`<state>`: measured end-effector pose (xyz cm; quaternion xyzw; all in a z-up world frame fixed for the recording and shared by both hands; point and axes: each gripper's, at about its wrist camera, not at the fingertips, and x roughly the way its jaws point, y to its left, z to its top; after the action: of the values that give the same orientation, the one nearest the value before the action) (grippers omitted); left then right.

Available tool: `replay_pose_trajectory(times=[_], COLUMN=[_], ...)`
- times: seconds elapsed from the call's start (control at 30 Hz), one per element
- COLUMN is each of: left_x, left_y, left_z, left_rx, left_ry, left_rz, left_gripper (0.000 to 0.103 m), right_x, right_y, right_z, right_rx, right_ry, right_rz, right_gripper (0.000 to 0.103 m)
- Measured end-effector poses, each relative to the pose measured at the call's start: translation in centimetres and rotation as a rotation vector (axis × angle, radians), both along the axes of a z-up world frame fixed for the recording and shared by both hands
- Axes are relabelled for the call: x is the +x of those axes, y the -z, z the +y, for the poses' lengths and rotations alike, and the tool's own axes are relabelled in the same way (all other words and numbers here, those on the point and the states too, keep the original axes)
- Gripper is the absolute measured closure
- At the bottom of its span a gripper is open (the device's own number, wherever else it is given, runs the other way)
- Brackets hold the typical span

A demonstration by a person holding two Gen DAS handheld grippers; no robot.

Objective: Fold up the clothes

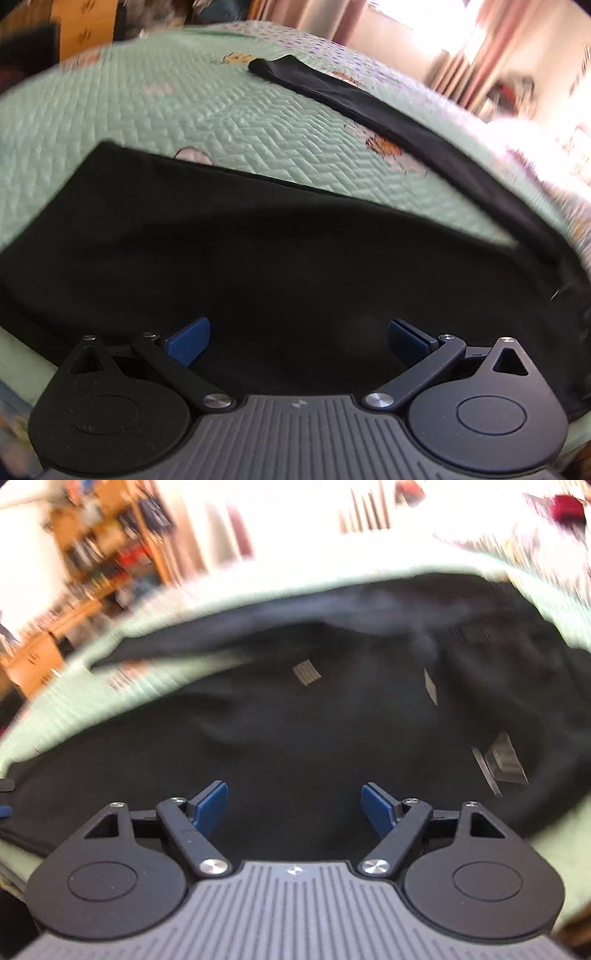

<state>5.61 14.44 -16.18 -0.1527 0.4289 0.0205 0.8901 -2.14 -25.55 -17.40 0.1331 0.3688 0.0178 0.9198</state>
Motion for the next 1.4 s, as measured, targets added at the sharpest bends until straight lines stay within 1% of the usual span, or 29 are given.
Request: replay_pose_trajectory(times=[0.03,0.07,0.13,0.2,0.23,0.27,0.33,0.43,0.47,0.5,0.53,0.57,0.6,0.67,0.73,0.87,1.1,1.17,1.2,1.23,1.27,1.3,1.33,1.37,1.4], left_x=[0.0,0.0,-0.2,-0.3,-0.3,-0.1,0.4,1.5,1.8,2.1,2.4,2.5,2.5,2.4,2.4,2.5,2.6,3.1,3.4,3.7,4.1,4.6,5.0,5.4,5.8], left_y=[-0.2,-0.3,-0.7,-1.5,-1.8,-1.9,-2.1,-1.7,-1.2,-0.7,-0.2,0.2,0.3,0.4,0.1,-0.8,-3.7,-4.4,-4.7,-5.1,-5.2,-5.2,-5.1,-4.7,-4.2], left_z=[-0.3,-0.3,0.1,-0.2,-0.5,-1.2,-3.6,-8.1,-9.0,-10.0,-10.8,-11.0,-10.9,-10.5,-9.8,-8.1,-4.4,-3.6,-3.5,-3.4,-3.6,-4.1,-4.5,-5.1,-5.5], left_rx=[0.021,0.021,-0.012,-0.05,-0.068,-0.081,-0.08,-0.021,-0.001,0.02,0.04,0.055,0.053,0.046,-0.002,-0.107,-0.266,-0.301,-0.298,-0.276,-0.236,-0.179,-0.125,-0.087,-0.069], left_ry=[0.0,-0.009,-0.039,-0.046,-0.038,-0.016,0.053,0.175,0.193,0.211,0.225,0.221,0.218,0.211,0.192,0.149,0.051,0.022,0.017,0.018,0.02,0.025,0.032,0.053,0.081], left_rz=[0.013,0.028,0.038,0.038,0.036,0.037,0.043,0.056,0.076,0.096,0.115,0.127,0.128,0.129,0.135,0.134,0.02,-0.003,-0.008,-0.009,0.0,0.021,0.042,0.062,0.078], left_gripper=[0.001,0.001,0.001,0.001,0.001,0.001,0.001,0.001,0.001,0.001,0.001,0.001,0.001,0.001,0.001,0.001,0.001,0.001,0.001,0.001,0.001,0.001,0.001,0.001,0.001], right_x=[-0.4,-0.9,-1.6,-1.9,-2.0,-2.1,-2.2,-1.8,-1.4,-1.0,-1.2,-1.6,-1.9,-2.5,-2.8,-2.6,-1.2,-0.8,-0.6,-0.5,-0.3,0.0,0.2,0.4,0.7], right_y=[-0.1,-0.4,-1.0,-1.7,-2.0,-2.3,-2.6,-2.4,-1.8,-1.1,-0.8,-0.5,-0.3,-0.2,0.0,-0.1,-0.2,-0.4,-0.4,-0.5,-0.6,-0.7,-0.8,-0.9,-1.2], right_z=[-0.2,-0.4,-1.2,-2.9,-4.1,-5.4,-7.8,-10.6,-11.5,-12.7,-13.3,-13.8,-14.3,-14.7,-14.7,-14.7,-15.8,-15.5,-15.3,-15.2,-15.0,-14.7,-14.4,-14.1,-13.6], right_rx=[0.008,0.016,0.05,0.093,0.094,0.092,0.052,-0.037,-0.056,-0.056,-0.052,-0.047,-0.043,-0.003,0.003,0.021,0.085,0.076,0.071,0.066,0.061,0.054,0.047,0.038,0.026], right_ry=[-0.01,-0.022,-0.031,-0.004,0.021,0.046,0.12,0.175,0.182,0.179,0.183,0.187,0.192,0.202,0.204,0.209,0.21,0.209,0.208,0.207,0.207,0.204,0.203,0.205,0.204], right_rz=[-0.006,-0.015,-0.038,-0.07,-0.081,-0.091,-0.098,-0.097,-0.079,-0.056,-0.051,-0.049,-0.047,-0.058,-0.062,-0.055,-0.031,-0.02,-0.015,-0.009,-0.004,0.002,0.01,0.016,0.019], right_gripper=[0.022,0.022,0.024,0.037,0.044,0.044,0.044,0.044,0.049,0.058,0.077,0.091,0.093,0.092,0.092,0.086,0.079,0.078,0.077,0.074,0.069,0.066,0.061,0.057,0.057])
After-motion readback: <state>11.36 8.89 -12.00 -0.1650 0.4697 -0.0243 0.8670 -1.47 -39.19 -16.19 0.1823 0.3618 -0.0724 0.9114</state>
